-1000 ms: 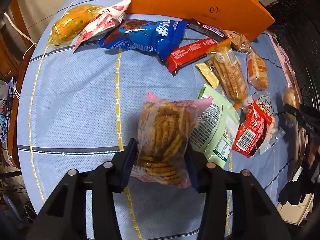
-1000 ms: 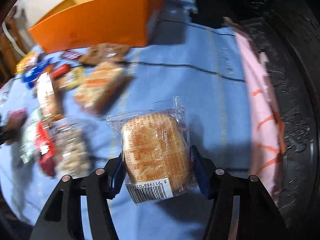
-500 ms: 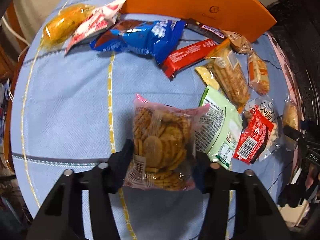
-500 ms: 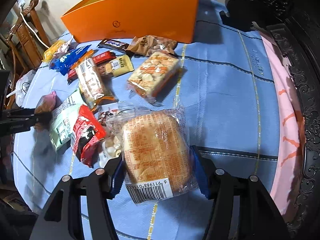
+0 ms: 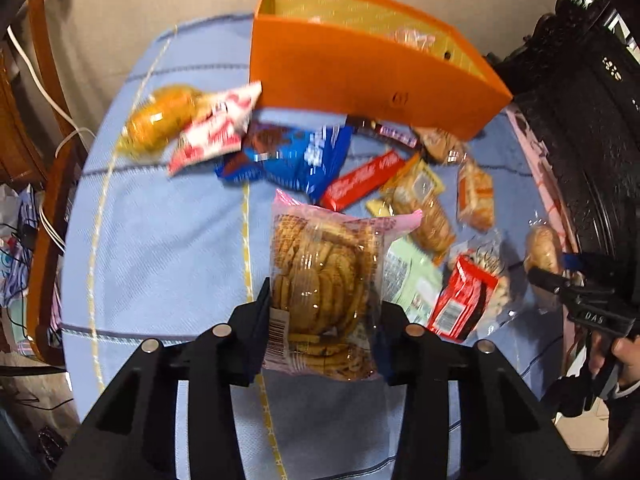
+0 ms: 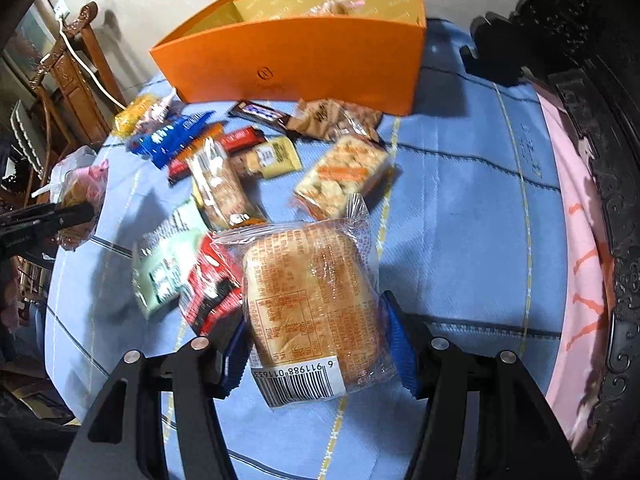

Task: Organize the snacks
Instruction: 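Grasp the pink-edged biscuit bag with the left gripper while the right gripper grasps the bread loaf pack, then carry both packages into the orange box and open both grippers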

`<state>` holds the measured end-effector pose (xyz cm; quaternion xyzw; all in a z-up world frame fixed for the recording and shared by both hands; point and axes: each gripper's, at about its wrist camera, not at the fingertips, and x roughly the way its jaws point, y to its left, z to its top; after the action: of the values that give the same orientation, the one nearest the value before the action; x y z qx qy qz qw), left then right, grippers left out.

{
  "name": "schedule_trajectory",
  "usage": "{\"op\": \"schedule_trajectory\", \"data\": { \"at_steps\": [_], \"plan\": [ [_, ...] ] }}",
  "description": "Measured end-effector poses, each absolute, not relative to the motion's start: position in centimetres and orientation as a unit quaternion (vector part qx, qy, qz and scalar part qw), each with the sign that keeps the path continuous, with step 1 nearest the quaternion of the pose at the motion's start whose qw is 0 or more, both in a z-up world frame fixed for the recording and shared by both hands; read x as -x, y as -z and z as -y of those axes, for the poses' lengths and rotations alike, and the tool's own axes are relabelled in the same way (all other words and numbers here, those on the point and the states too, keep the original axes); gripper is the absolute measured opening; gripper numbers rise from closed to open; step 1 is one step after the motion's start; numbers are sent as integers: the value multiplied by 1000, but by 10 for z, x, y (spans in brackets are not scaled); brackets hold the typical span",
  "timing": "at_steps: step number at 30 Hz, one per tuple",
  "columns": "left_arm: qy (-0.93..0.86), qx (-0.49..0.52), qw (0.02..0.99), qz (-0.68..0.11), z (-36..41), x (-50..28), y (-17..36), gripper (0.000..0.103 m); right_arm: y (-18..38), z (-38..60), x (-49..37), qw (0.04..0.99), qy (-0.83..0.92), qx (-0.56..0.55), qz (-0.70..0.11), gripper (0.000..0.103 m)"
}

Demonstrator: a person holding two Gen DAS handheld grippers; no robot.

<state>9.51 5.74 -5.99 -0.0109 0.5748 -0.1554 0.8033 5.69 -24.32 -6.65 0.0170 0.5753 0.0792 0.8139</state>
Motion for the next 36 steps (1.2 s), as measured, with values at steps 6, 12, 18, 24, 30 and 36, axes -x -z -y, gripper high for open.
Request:
{"op": "schedule_trajectory", "data": {
  "at_steps": [6, 12, 18, 24, 30, 36],
  "plan": [
    [162, 6, 817, -553, -46, -121, 34, 42, 36, 233, -84, 832, -106, -40, -543, 61],
    [178, 5, 838, -515, -21, -179, -7, 42, -14, 243, -151, 864, -110, -73, -485, 61],
    [180, 8, 855, -487, 12, -252, -33, 42, -37, 253, -226, 888, -78, -101, -443, 61],
    [165, 10, 847, -506, 35, -311, -8, 42, 3, 261, -286, 873, -21, -128, -470, 62],
    [129, 19, 853, -505, 33, -325, 10, 90, 14, 253, -297, 880, 12, -89, -467, 82],
    [133, -5, 864, -485, 35, -309, -3, 99, -1, 258, -275, 895, 2, -82, -437, 94]
  ]
}}
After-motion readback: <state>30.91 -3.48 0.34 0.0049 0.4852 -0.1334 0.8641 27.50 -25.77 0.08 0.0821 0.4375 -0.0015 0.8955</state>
